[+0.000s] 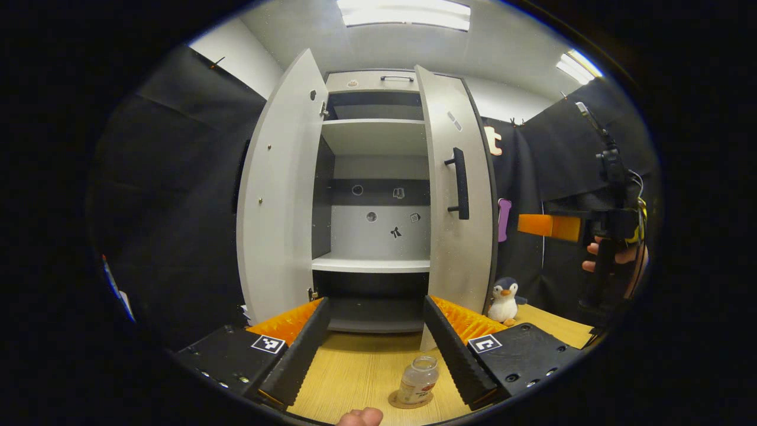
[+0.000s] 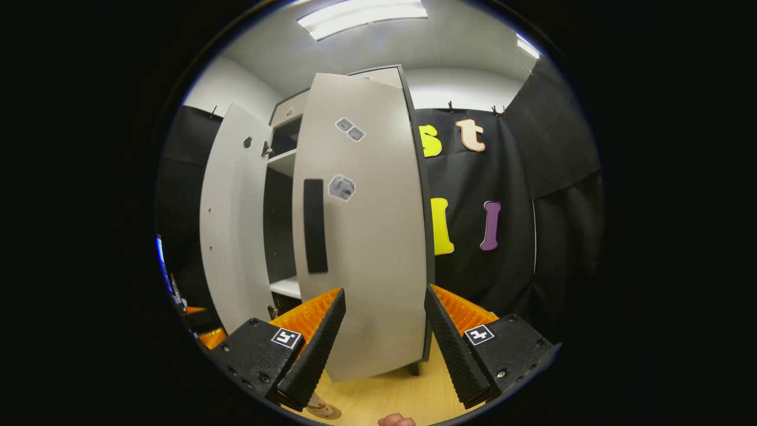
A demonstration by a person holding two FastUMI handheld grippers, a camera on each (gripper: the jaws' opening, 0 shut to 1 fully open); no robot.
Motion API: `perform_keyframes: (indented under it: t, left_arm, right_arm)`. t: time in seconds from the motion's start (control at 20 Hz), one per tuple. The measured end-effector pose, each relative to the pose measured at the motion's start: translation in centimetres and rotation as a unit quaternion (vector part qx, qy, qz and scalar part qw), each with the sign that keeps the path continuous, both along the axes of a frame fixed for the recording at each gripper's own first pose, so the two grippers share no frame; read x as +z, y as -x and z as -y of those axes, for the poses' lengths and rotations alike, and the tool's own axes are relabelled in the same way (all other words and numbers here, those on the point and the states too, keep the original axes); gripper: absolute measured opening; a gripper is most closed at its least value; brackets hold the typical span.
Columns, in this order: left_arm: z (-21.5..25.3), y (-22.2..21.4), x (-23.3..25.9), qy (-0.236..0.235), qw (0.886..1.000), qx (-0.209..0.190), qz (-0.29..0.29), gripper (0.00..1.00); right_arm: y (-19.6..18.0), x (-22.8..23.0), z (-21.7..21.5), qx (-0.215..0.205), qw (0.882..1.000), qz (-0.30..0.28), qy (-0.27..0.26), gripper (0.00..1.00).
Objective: Grasp the bottle in the cabinet with the left hand and place it on the coaster, then close the right door with the right hand and the left door with the left hand.
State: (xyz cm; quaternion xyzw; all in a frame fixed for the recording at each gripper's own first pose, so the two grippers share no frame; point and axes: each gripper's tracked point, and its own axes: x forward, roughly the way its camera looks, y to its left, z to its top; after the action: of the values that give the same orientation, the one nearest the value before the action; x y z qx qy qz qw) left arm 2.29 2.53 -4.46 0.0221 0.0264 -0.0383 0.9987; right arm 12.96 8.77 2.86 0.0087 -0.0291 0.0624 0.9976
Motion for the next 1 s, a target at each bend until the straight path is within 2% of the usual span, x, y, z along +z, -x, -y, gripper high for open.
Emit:
perform_keyframes:
  t: [0.2, 0.25, 0.35, 0.45, 0.5, 0.55, 0.75, 0.85, 1.0]
  left_arm:
    - [-0.5, 0.1, 0.8, 0.011, 1.000, 0.010, 0.003, 0.96]
    - [-0.7, 0.2, 1.3, 0.016, 1.000, 0.013, 0.008, 0.93]
    - [-1.5, 0.3, 2.9, 0.024, 0.999, 0.020, 0.021, 0.96]
    - [-2.8, 0.4, 4.7, 0.025, 0.999, 0.031, 0.031, 0.96]
    - [-4.0, 0.3, 5.7, 0.028, 0.998, 0.044, 0.039, 0.99]
    - [-5.4, -0.1, 6.6, 0.031, 0.997, 0.057, 0.050, 0.96]
    - [-12.6, 0.4, 9.0, 0.001, 0.987, 0.138, 0.080, 1.00]
    - [-16.9, 0.7, 10.5, -0.008, 0.976, 0.198, 0.088, 0.99]
    - [-22.0, 0.0, 13.2, -0.012, 0.959, 0.260, 0.108, 0.99]
  right_arm:
    - [3.2, -3.4, 0.3, -0.014, 1.000, 0.003, -0.006, 0.82]
    - [4.1, -4.4, 0.5, -0.021, 1.000, 0.006, -0.004, 0.83]
    - [5.5, -7.0, 1.3, -0.041, 0.999, -0.001, -0.004, 0.82]
    - [6.9, -9.2, 1.1, -0.042, 0.999, -0.020, -0.015, 0.83]
    - [7.4, -10.1, 1.1, -0.039, 0.999, -0.031, -0.022, 0.82]
    - [7.9, -10.9, 1.2, -0.040, 0.998, -0.039, -0.029, 0.82]
    - [8.9, -12.7, 2.0, -0.053, 0.996, -0.057, -0.051, 0.82]
    - [9.0, -13.2, 2.2, -0.057, 0.995, -0.068, -0.054, 0.82]
    - [9.1, -12.3, 2.8, -0.065, 0.993, -0.057, -0.079, 0.83]
